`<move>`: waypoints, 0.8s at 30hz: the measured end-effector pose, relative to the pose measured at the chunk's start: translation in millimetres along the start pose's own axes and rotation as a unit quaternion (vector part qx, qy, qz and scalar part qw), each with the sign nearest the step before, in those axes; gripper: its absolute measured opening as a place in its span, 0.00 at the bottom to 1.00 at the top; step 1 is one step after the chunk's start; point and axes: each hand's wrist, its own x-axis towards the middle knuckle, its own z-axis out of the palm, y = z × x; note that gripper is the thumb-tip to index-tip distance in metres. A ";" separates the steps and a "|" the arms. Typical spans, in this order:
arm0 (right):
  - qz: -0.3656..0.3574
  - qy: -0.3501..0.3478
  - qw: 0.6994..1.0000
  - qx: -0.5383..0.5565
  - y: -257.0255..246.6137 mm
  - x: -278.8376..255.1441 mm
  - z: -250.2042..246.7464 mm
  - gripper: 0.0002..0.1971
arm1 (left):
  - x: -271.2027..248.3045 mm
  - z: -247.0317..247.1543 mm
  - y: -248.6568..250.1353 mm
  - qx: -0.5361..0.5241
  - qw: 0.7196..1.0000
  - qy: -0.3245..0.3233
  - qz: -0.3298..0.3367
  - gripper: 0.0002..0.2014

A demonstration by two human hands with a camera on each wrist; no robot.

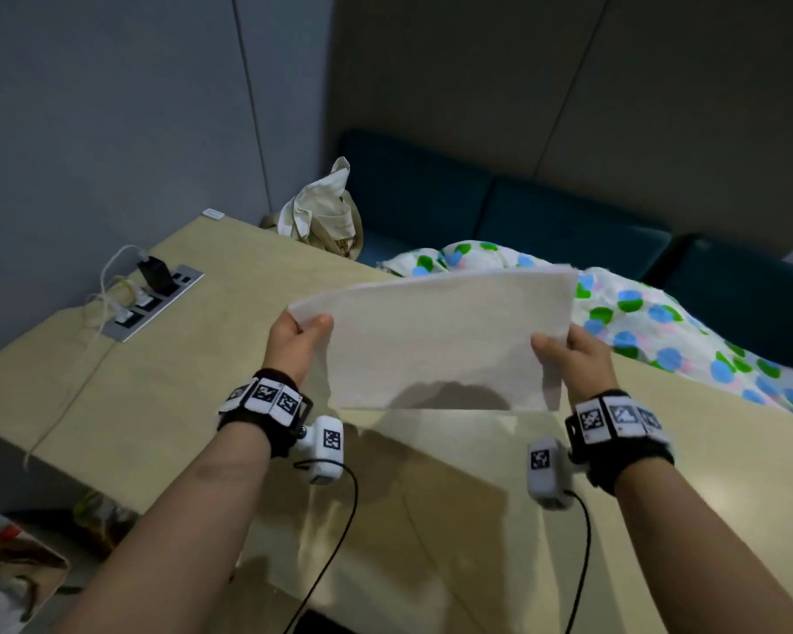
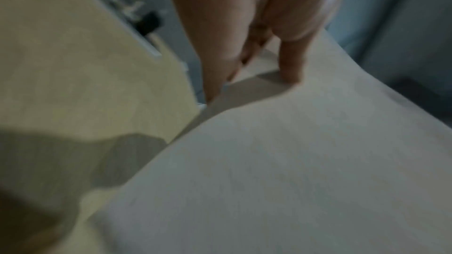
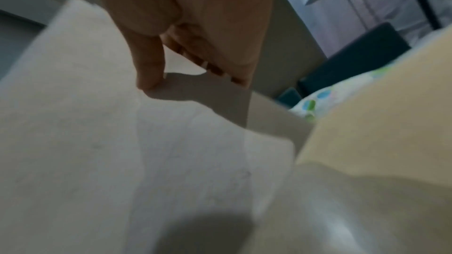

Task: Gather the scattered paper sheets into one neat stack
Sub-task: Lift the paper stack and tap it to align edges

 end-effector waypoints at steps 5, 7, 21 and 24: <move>0.053 0.026 0.998 0.003 58.5 -31.0 16.7 0.06 | -16.8 4.6 -15.4 0.159 0.984 0.016 0.077 0.06; 0.058 0.021 0.998 -0.032 68.0 -43.8 25.3 0.12 | -23.5 6.0 -27.4 0.208 0.976 -0.001 0.059 0.09; -0.199 0.105 0.908 -0.353 35.1 -35.7 32.1 0.34 | -22.4 9.3 -7.9 0.228 0.967 -0.015 0.116 0.34; -0.224 0.097 0.894 -0.374 42.8 -33.1 30.0 0.24 | -15.4 11.4 4.3 0.296 0.936 -0.046 0.185 0.32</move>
